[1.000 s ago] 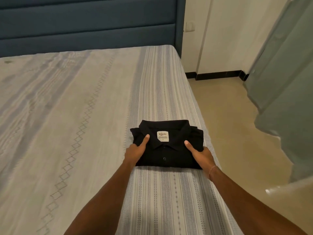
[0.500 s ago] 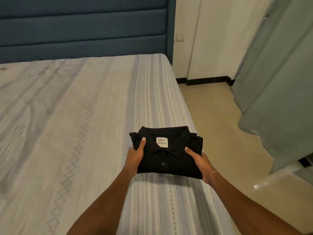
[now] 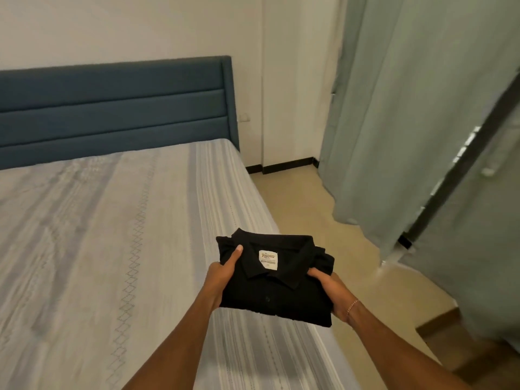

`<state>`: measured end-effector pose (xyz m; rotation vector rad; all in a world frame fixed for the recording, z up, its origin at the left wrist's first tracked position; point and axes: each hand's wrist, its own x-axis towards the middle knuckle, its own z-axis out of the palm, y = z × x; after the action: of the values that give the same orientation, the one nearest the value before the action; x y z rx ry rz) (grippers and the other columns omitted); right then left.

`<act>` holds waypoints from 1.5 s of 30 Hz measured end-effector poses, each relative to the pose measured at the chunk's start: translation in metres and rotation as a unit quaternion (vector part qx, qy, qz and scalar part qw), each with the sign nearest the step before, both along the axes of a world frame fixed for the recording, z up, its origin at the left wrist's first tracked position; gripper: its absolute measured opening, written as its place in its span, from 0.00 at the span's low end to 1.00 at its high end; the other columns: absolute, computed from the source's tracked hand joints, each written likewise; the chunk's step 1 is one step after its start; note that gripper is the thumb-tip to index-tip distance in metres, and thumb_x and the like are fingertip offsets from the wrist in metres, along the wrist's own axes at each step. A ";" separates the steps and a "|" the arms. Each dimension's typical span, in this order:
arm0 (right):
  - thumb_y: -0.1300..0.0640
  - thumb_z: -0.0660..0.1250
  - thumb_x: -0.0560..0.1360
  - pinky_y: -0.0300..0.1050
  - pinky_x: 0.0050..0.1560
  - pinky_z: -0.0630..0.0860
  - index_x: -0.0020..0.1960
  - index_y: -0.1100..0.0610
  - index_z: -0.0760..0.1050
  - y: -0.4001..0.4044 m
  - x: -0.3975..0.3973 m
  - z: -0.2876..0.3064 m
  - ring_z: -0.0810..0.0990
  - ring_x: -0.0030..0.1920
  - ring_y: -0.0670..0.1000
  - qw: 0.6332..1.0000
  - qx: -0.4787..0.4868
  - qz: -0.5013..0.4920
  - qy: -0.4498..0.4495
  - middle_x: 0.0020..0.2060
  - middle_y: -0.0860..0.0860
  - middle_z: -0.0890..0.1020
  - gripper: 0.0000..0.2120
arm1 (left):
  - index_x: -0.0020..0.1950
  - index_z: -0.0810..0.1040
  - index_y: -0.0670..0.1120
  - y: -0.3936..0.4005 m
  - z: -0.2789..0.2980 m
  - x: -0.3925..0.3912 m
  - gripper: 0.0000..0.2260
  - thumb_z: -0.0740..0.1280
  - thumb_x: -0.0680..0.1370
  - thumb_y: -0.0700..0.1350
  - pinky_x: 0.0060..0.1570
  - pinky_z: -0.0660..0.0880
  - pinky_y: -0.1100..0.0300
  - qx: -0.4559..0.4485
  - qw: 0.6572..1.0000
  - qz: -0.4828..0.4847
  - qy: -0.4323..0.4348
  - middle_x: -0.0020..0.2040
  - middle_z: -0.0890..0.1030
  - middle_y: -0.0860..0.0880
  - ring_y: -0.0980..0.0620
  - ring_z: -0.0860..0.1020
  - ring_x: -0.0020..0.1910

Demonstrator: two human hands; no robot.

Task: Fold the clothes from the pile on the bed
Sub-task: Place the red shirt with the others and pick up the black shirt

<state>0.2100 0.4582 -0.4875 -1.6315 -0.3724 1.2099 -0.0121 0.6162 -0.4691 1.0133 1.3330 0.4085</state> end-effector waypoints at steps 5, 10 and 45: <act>0.47 0.72 0.76 0.57 0.58 0.81 0.59 0.52 0.80 -0.101 -0.020 0.036 0.85 0.51 0.57 0.993 0.008 -0.108 -0.043 0.49 0.54 0.87 0.14 | 0.63 0.77 0.39 -0.073 0.046 0.010 0.37 0.72 0.69 0.69 0.55 0.81 0.47 0.009 0.995 -0.098 -0.004 0.52 0.84 0.42 0.41 0.83 0.50; 0.45 0.69 0.76 0.58 0.59 0.80 0.56 0.55 0.82 -0.194 -0.031 0.064 0.85 0.51 0.58 0.979 0.021 -0.197 -0.048 0.48 0.55 0.87 0.15 | 0.63 0.76 0.40 -0.144 0.068 0.037 0.37 0.70 0.71 0.70 0.51 0.81 0.49 0.037 0.985 -0.168 -0.001 0.53 0.83 0.42 0.42 0.83 0.50; 0.32 0.70 0.71 0.45 0.54 0.74 0.62 0.53 0.78 -0.832 -0.391 0.084 0.79 0.52 0.51 0.517 -0.135 -0.838 -0.108 0.56 0.51 0.82 0.30 | 0.64 0.78 0.39 -0.861 0.074 0.027 0.36 0.52 0.80 0.69 0.62 0.75 0.49 0.208 0.515 -0.827 -0.092 0.59 0.81 0.41 0.41 0.79 0.56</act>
<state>-0.1808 -0.3740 -0.4038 -1.4129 1.1725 -0.5180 0.0148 -0.2450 -0.3947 2.0662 -0.4055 -0.7010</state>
